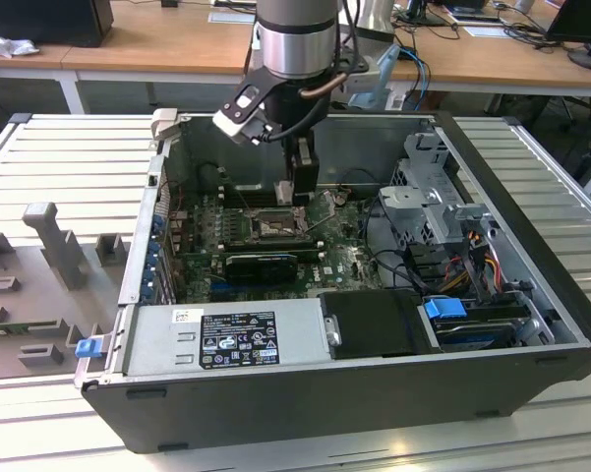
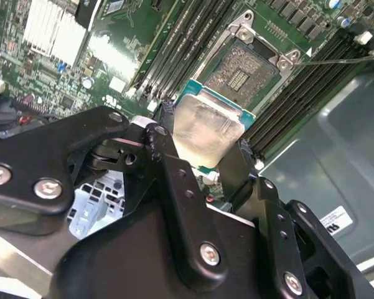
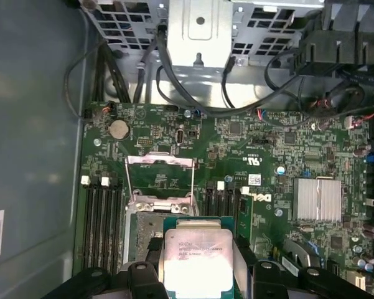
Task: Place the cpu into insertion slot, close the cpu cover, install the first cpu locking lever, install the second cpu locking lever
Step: 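Place the cpu into insertion slot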
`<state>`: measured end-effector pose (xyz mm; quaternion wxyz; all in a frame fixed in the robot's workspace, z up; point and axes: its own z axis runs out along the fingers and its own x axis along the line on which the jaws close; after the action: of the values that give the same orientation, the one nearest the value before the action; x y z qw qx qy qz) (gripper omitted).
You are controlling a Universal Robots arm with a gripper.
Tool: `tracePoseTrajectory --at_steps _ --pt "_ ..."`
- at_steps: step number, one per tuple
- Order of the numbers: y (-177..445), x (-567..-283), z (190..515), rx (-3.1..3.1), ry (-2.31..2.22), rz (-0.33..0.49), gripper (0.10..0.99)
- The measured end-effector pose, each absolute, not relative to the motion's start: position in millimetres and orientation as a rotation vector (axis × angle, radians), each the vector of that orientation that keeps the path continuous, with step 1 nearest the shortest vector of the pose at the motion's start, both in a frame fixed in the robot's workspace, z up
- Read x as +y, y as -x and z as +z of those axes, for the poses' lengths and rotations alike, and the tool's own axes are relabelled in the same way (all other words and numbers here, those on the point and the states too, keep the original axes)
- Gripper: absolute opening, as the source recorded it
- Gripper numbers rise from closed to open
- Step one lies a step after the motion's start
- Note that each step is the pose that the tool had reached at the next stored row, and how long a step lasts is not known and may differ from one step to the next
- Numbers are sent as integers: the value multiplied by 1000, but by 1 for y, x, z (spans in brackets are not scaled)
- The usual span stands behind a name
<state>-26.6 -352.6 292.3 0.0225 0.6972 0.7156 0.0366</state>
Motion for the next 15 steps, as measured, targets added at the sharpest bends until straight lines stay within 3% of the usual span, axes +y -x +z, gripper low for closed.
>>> tracePoseTrajectory --at_steps 15 --pt "42 -329 251 2235 -2140 112 529"
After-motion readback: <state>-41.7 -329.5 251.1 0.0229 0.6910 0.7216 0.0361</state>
